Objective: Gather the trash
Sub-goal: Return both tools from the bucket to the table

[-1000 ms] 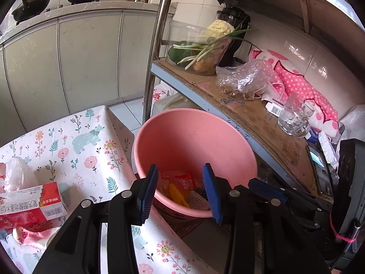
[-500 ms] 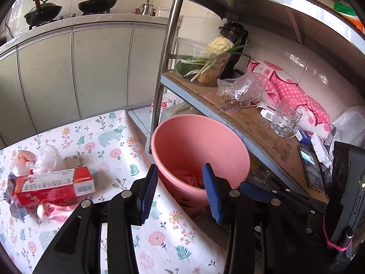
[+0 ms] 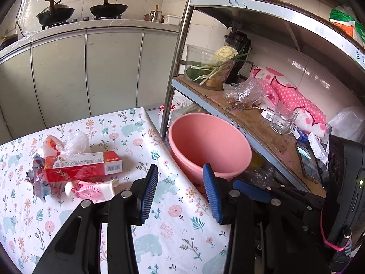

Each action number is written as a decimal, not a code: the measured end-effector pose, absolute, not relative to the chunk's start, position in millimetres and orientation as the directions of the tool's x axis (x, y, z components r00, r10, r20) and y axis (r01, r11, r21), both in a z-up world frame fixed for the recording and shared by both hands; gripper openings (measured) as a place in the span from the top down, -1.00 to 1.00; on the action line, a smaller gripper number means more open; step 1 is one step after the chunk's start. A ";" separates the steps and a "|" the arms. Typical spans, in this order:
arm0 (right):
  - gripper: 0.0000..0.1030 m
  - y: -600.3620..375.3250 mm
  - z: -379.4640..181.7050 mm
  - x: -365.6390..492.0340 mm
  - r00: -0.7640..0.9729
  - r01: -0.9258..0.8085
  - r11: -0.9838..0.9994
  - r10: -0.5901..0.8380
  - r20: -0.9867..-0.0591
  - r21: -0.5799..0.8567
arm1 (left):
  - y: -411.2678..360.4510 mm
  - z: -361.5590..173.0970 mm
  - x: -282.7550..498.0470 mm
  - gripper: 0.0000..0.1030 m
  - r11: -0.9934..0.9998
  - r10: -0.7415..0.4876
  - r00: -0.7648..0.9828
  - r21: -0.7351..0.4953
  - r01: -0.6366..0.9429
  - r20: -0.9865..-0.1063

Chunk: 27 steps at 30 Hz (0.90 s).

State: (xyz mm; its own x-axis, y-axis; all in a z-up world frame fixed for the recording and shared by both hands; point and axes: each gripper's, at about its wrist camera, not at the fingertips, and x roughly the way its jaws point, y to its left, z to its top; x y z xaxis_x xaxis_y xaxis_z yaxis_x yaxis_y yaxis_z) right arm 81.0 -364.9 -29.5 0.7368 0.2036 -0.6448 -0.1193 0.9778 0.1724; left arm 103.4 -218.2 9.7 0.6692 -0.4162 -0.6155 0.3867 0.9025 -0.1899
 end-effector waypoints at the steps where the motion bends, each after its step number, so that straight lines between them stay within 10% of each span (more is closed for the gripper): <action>1: 0.39 -363.2 -29.6 80.5 0.735 -0.123 0.977 0.206 -0.646 0.172 | -215.7 9.2 101.2 0.22 0.903 -0.415 0.669 -0.190 0.385 -0.616; 27: 0.39 -314.6 -45.1 84.1 0.677 -0.206 0.966 0.257 -0.690 0.157 | -158.1 -18.9 92.5 0.22 0.939 -0.343 0.663 -0.219 0.266 -0.665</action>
